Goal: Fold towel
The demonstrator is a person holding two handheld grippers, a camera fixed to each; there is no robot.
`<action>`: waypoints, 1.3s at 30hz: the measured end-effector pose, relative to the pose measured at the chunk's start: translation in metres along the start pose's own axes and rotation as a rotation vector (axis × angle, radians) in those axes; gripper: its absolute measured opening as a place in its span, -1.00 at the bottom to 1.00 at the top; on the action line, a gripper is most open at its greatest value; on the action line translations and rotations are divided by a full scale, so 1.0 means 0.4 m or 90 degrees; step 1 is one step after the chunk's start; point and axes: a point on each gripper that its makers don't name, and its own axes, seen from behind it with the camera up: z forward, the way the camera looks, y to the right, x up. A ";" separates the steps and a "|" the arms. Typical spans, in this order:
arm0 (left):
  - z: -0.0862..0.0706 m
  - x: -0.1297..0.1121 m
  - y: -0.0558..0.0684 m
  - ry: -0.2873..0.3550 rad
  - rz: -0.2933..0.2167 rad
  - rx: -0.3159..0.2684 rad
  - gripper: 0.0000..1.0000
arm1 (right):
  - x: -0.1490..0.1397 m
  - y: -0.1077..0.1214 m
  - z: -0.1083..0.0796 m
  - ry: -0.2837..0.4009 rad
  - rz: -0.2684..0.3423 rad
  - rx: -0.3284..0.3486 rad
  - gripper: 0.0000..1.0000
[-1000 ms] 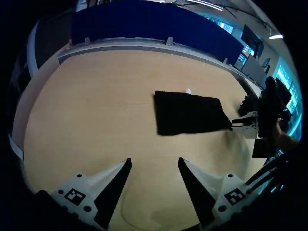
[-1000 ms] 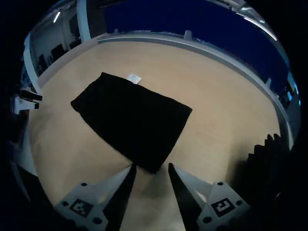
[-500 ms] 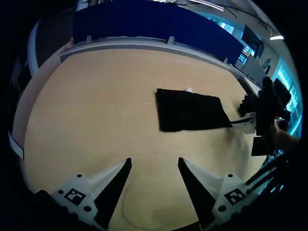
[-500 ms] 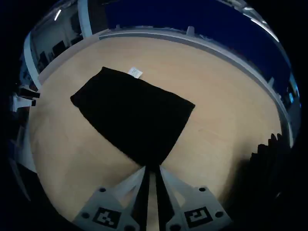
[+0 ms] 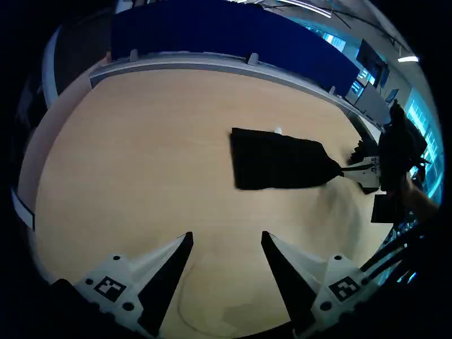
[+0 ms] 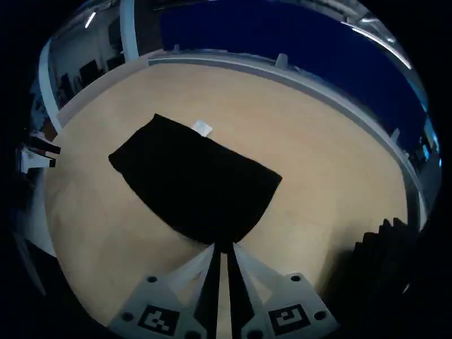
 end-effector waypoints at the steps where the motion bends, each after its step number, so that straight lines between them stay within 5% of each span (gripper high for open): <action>1: -0.002 -0.001 -0.001 0.001 -0.001 0.000 0.79 | 0.017 -0.002 -0.006 0.004 -0.007 -0.001 -0.84; 11: -0.044 -0.012 -0.009 0.018 -0.032 -0.007 0.79 | 0.228 -0.054 -0.060 0.039 -0.116 0.002 -0.84; 21: -0.102 -0.039 -0.033 0.042 -0.065 -0.005 0.79 | 0.351 -0.153 -0.043 0.036 -0.225 0.021 -0.84; 30: -0.158 -0.065 -0.078 0.059 -0.096 0.018 0.79 | 0.395 -0.305 0.029 0.022 -0.288 0.074 -0.85; 39: -0.189 -0.102 -0.125 0.067 -0.113 0.046 0.79 | 0.337 -0.479 0.178 -0.011 -0.281 0.143 -0.85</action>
